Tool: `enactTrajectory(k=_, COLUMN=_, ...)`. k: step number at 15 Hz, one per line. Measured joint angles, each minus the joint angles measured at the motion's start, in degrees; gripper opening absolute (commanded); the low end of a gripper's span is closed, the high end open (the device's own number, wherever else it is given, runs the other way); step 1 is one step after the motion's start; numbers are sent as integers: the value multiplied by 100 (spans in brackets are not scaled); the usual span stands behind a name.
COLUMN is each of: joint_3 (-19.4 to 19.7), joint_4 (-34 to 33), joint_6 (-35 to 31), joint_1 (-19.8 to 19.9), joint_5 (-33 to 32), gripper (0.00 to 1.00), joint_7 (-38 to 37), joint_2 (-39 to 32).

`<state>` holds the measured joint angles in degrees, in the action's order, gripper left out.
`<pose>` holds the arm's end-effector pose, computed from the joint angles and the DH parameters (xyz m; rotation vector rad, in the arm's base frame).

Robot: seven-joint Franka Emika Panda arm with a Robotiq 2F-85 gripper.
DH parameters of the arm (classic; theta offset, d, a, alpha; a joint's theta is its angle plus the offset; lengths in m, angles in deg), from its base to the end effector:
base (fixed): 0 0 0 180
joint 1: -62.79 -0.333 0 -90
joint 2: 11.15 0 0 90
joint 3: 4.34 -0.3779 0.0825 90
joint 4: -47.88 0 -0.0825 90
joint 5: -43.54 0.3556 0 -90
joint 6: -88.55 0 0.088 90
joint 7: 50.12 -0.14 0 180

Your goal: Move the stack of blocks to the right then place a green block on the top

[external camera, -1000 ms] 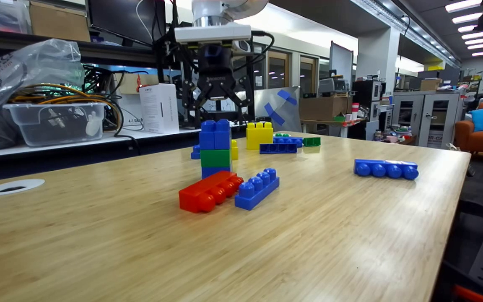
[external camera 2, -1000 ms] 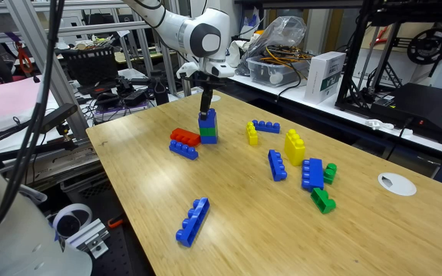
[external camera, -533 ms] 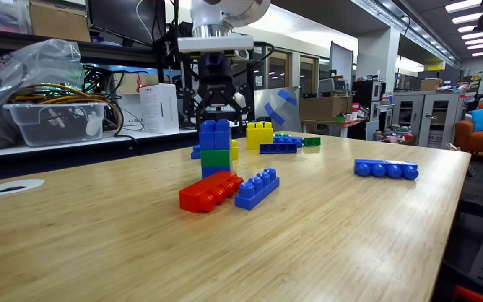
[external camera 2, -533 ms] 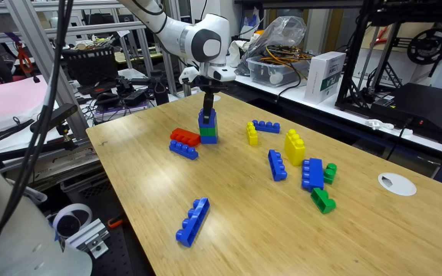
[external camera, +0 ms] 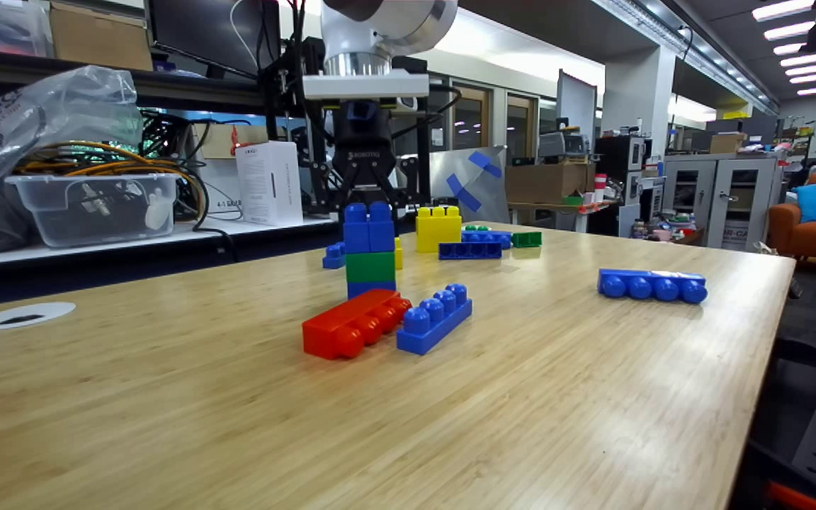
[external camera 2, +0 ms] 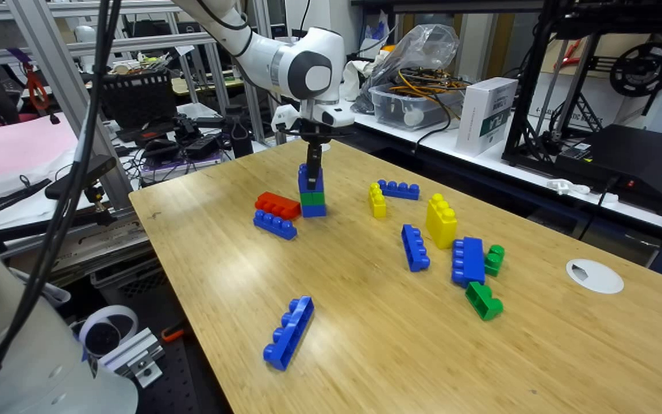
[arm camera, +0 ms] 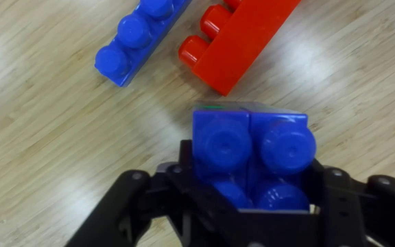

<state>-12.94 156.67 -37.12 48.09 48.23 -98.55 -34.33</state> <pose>0.5669 0.2422 0.3256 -2.9986 0.7637 0.2460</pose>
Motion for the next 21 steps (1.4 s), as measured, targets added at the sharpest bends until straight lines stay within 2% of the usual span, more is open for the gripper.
enactTrajectory(k=8, joint_3=221, joint_4=109, joint_6=-107, joint_1=21, joint_5=-161, gripper=44, joint_7=138, joint_2=88)
enactTrajectory(k=13, joint_3=390, joint_4=596, joint_6=-291, joint_1=185, joint_5=-144, gripper=44, joint_7=462, joint_2=488)
enactTrajectory(k=21, joint_3=624, joint_4=1546, joint_6=-571, joint_1=721, joint_5=173, gripper=44, joint_7=1215, joint_2=1307)
